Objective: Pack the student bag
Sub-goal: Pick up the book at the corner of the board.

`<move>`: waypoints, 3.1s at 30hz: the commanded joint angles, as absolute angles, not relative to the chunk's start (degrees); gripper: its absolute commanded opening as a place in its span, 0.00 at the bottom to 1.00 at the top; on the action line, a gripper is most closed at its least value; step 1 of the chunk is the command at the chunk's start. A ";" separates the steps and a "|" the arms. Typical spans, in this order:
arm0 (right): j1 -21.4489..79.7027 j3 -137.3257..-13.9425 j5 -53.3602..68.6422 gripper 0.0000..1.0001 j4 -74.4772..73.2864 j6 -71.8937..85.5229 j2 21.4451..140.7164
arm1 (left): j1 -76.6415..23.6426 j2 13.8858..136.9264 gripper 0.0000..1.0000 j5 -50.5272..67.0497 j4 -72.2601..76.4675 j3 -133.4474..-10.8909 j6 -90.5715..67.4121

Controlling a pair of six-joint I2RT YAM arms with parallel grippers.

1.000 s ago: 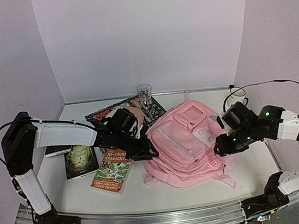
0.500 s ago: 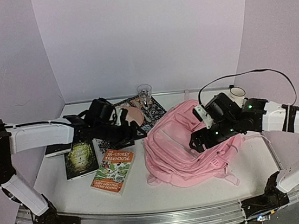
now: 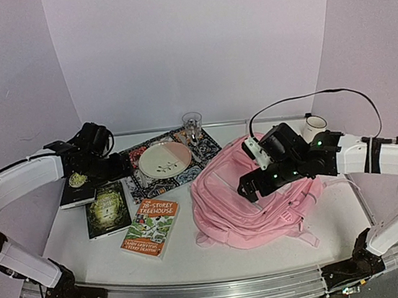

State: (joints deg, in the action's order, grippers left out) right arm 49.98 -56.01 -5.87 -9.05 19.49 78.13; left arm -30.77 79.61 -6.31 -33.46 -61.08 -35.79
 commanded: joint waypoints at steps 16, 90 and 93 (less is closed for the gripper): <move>50.18 -54.91 -7.04 0.98 -8.61 20.09 75.94 | -17.69 113.44 0.92 -38.92 -50.92 -91.64 -13.04; 49.43 -54.89 4.41 0.98 8.79 21.12 74.63 | -16.38 81.26 0.00 3.81 -52.33 -89.15 -22.79; 48.25 -56.69 10.26 0.98 12.23 21.40 76.74 | -16.36 76.28 0.00 14.17 -44.43 -82.87 -25.78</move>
